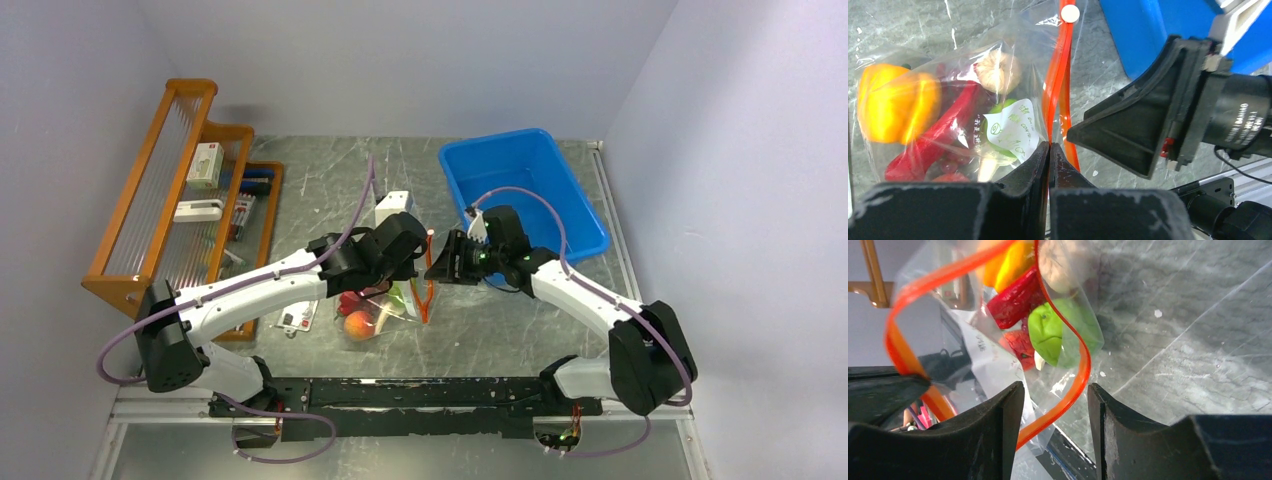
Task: Open the zip-top bag and remove the fake food
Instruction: Open the zipper of the food storage bag at the center of the board.
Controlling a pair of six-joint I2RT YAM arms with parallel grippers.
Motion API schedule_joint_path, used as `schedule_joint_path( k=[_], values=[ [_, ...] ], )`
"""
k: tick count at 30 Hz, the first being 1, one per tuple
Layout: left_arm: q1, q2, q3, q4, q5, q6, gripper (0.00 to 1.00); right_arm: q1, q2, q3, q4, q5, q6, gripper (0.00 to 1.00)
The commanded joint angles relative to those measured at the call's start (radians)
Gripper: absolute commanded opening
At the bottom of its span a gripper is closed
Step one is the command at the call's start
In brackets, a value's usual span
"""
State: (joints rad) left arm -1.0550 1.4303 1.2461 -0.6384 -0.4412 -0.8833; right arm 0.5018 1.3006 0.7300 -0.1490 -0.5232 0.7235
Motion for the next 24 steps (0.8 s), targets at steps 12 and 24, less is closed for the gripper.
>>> schedule_joint_path(
  k=[12,24],
  values=[
    [0.008,-0.033,0.001,0.008,0.01,-0.003,0.11,0.08,0.102,-0.029,0.133,0.08,0.062,0.19],
    [0.015,0.024,0.073,-0.095,-0.043,0.065,0.11,0.079,-0.078,0.115,-0.175,0.347,-0.078,0.0]
  ],
)
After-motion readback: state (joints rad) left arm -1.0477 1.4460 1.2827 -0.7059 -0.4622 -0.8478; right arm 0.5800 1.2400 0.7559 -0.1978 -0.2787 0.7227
